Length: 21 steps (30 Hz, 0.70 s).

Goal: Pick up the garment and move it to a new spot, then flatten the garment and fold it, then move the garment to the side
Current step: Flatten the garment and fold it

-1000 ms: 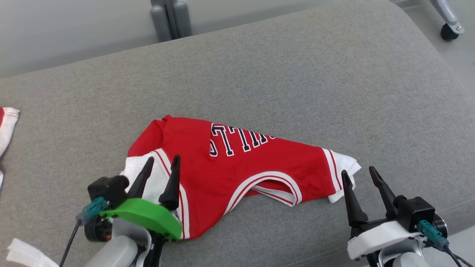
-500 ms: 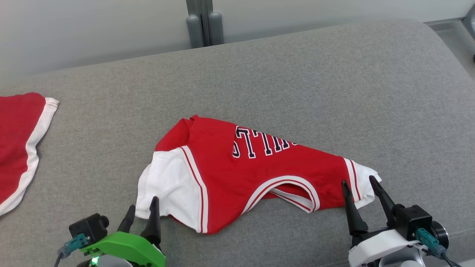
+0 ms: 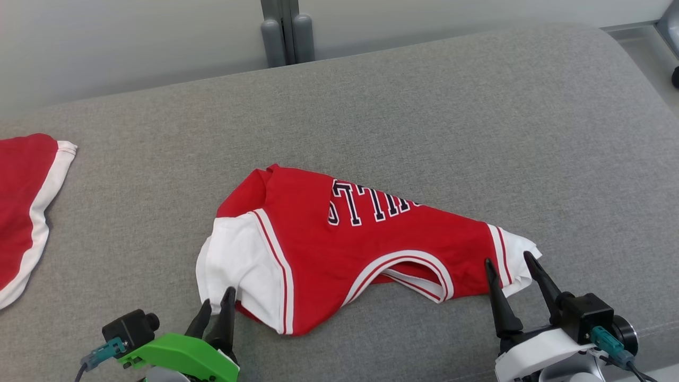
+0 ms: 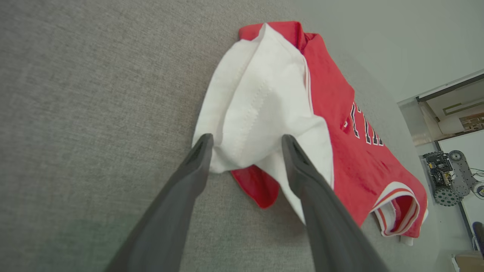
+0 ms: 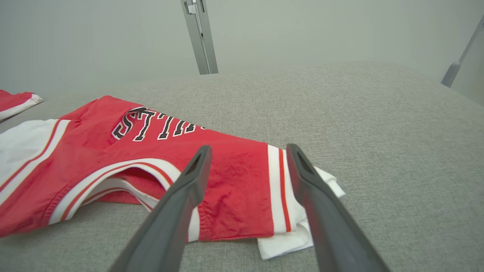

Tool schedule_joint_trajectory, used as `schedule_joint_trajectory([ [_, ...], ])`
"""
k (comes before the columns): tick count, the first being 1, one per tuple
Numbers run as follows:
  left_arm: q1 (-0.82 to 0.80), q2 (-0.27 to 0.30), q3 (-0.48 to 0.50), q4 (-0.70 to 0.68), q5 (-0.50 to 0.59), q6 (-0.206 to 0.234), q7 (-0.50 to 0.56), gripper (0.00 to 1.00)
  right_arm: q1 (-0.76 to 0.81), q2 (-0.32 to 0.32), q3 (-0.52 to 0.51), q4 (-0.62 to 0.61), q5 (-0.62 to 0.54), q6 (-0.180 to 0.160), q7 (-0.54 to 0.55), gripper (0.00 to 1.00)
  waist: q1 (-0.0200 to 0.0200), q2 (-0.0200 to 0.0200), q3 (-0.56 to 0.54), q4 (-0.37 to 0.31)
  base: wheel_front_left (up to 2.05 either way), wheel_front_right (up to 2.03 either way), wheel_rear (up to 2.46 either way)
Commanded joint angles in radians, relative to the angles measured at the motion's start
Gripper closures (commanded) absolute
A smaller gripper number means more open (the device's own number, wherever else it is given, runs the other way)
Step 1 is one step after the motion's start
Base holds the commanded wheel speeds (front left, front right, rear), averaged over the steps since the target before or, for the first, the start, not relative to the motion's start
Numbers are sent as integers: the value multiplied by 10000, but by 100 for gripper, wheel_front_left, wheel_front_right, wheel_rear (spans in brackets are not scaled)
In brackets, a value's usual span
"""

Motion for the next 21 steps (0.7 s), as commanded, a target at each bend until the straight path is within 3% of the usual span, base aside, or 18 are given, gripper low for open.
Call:
schedule_joint_trajectory([
  [1,57,5,30,31,-51,-105,24,100,25,-18,-13,17,7,-14,-33,0,0,0,8,-22,0,0,0],
  [7,-105,197,164,-314,-78,-353,-23,100,-14,-18,-21,18,34,-14,-33,0,0,0,-38,-118,0,0,0],
  [13,-198,631,578,-1906,-350,-522,109,100,87,-16,-20,19,25,-14,-35,0,0,0,-117,-170,0,0,0],
  [21,-1915,1215,795,-3845,-159,-336,1178,100,-330,-18,246,22,179,-14,-35,0,0,0,102,-589,0,0,0],
])
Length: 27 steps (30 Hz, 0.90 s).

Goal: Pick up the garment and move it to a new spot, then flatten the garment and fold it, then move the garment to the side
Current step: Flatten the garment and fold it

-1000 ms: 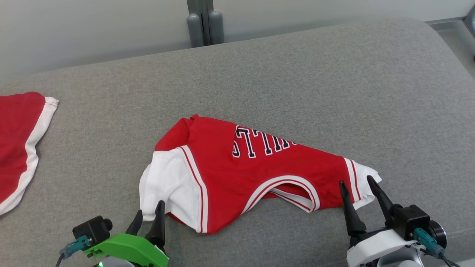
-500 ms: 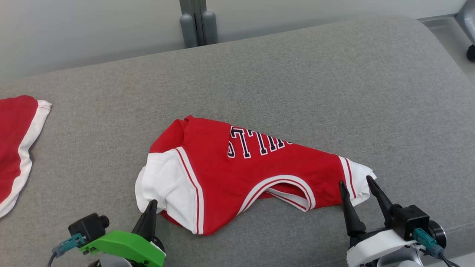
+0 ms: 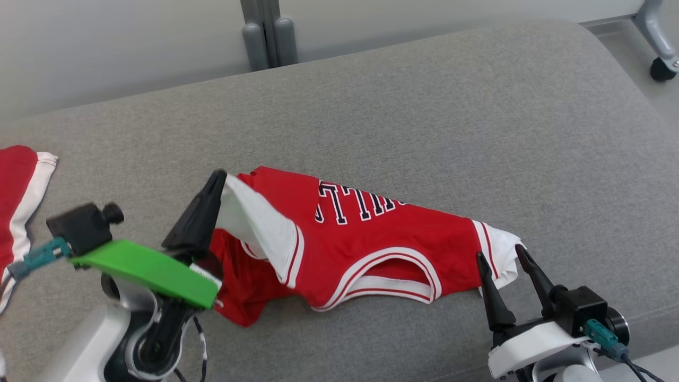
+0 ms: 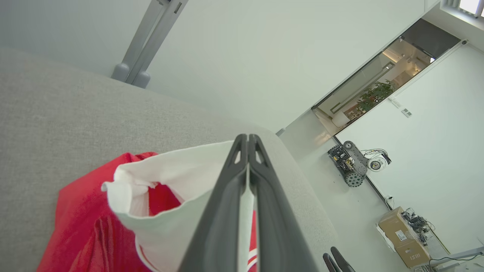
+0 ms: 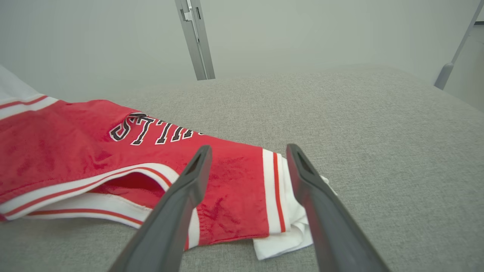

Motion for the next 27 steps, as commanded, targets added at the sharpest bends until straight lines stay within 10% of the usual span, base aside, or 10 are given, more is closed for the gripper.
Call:
schedule_joint_trajectory([
  [1,-514,75,-29,-96,146,40,221,100,-176,-18,27,-21,98,-14,-33,0,0,0,165,-281,0,0,0],
  [16,-6423,-984,-675,3553,1026,323,2433,100,-842,-5,653,-265,1382,-14,-33,0,0,0,1962,-2705,0,0,0],
  [27,-8732,-2018,-629,7731,2676,-420,-521,100,-629,-2,948,-259,1489,-14,-34,0,0,0,2174,-3598,0,0,0],
])
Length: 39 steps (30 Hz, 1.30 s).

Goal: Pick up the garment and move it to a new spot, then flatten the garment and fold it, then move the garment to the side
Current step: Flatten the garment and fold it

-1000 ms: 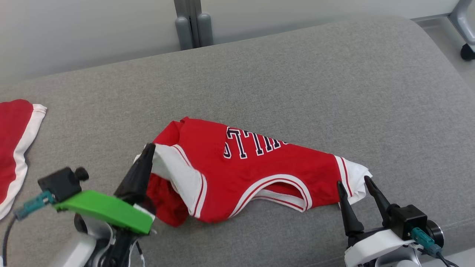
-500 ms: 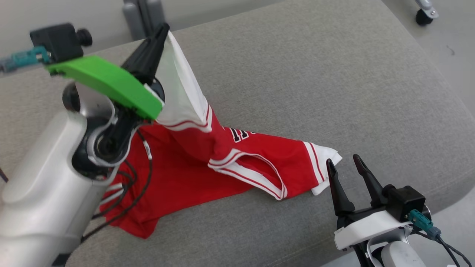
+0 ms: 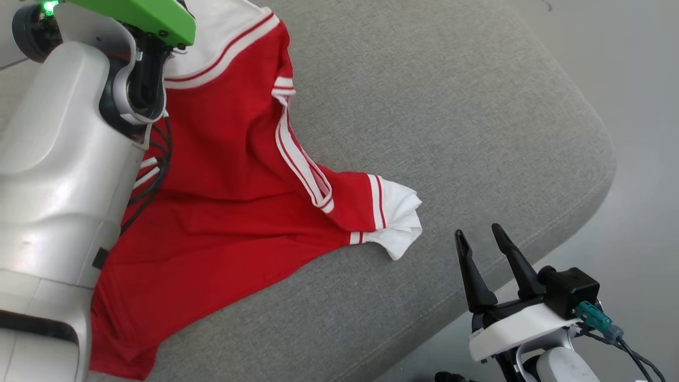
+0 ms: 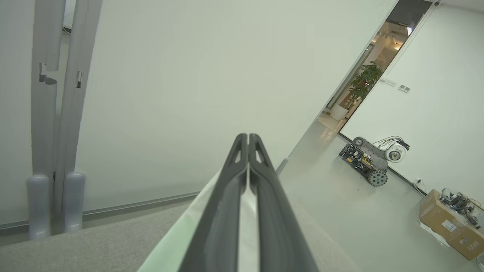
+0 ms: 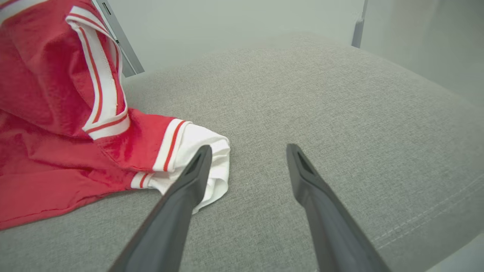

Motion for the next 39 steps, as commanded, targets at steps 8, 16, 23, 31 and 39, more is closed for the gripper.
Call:
schedule_joint_trajectory([
  [8,-251,-951,-61,1958,677,-848,-1327,0,-68,1,-122,-87,-420,-14,-34,0,0,-1,-91,181,0,0,0],
  [16,1487,-1202,440,1141,1142,-1293,-1400,0,148,2,-563,-6,-777,-14,-34,0,0,-1,-570,1504,0,0,0],
  [23,4977,-697,816,-947,2018,-946,-1393,0,467,-4,-770,73,-1075,-14,-34,0,0,-1,-1261,2337,0,0,0],
  [31,8484,-62,-90,-3277,2695,-250,-1234,0,930,-2,-1127,113,-1459,-14,-33,0,0,-1,-1861,3144,0,0,0],
  [39,9613,575,-850,-3850,3335,283,-650,0,1081,-7,-1032,95,-1508,-14,-34,0,0,-1,-2028,3556,0,0,0],
])
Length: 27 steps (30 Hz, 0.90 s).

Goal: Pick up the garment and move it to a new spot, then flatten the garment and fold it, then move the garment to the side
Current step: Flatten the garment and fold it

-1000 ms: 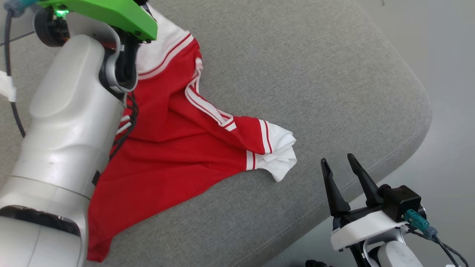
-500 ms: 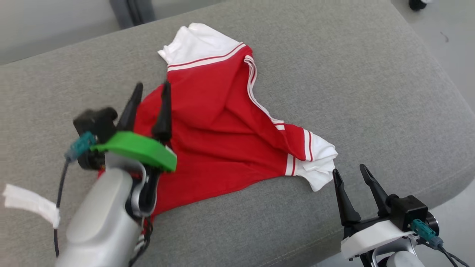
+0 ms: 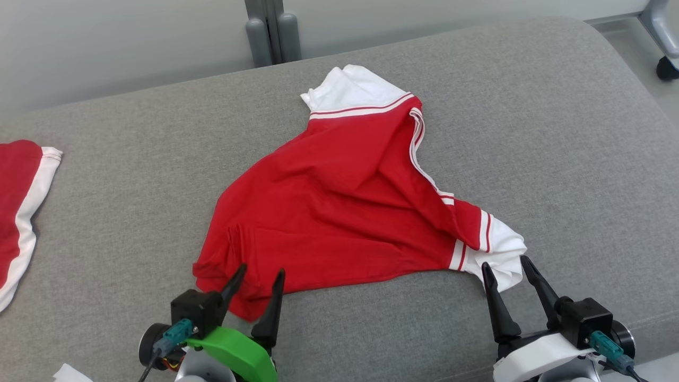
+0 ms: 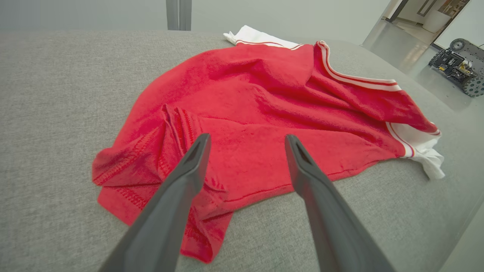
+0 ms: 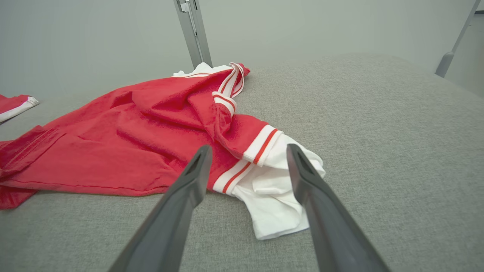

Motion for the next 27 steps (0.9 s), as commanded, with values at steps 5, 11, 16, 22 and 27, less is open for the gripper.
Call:
schedule_joint_trajectory([
  [5,-78,365,-393,124,410,-138,394,0,-23,-27,106,42,-30,-14,-34,0,0,0,-171,115,0,0,0],
  [11,-405,560,-662,179,690,-307,587,0,54,-26,81,56,-14,-14,-34,0,0,0,-107,-79,0,0,0],
  [16,-446,721,-694,624,672,-200,859,0,81,-27,100,94,65,-14,-34,0,0,0,-103,-249,0,0,0],
  [22,-418,951,-587,1038,577,-34,1082,0,102,-26,66,108,90,-14,-34,0,0,0,-127,-295,0,0,0],
  [27,-475,994,-531,1169,443,-78,1135,0,113,-26,84,93,103,-14,-33,0,0,0,-103,-213,0,0,0],
])
